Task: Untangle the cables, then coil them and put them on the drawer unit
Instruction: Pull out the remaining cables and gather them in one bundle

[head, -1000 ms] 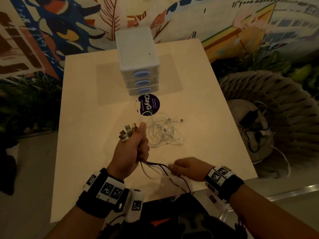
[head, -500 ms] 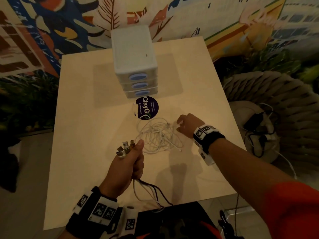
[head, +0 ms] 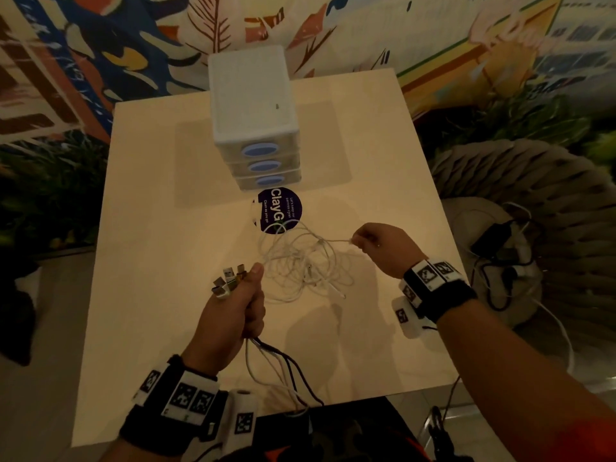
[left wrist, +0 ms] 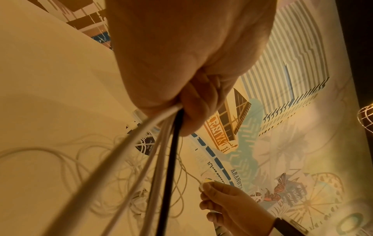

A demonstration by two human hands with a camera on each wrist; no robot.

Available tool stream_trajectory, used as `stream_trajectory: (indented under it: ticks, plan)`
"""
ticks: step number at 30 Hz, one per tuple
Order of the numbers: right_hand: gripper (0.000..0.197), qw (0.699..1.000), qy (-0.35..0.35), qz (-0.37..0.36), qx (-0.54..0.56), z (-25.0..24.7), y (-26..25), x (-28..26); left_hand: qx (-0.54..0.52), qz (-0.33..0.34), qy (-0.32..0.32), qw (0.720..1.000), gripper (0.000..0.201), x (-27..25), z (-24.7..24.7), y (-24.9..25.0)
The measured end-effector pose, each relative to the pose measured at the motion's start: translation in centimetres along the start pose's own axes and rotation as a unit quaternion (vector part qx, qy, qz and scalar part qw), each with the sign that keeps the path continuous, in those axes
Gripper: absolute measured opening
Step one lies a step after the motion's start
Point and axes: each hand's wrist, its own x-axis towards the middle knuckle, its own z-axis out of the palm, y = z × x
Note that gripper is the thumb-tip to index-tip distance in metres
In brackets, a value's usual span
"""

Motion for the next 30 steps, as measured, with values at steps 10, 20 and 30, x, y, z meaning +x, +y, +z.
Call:
stream_trajectory:
  ticks: [10,20,30]
  plan:
    - [0.013,0.994,-0.028,-0.067,0.079,-0.5,-0.7,-2.6,0.105,0.03,0.023,0.994,0.034,3.3,1.0,-0.8]
    - [0.011,0.985,-0.084,-0.079,0.13,0.8,-2.1,-3.6,0.19,-0.044,0.027,0.98,0.025,6.5,2.9,-2.2]
    - [0.012,0.99,-0.046,-0.039,0.126,1.2,-1.7,-3.2,0.184,0.018,0.084,0.979,0.011,5.5,3.5,-1.7]
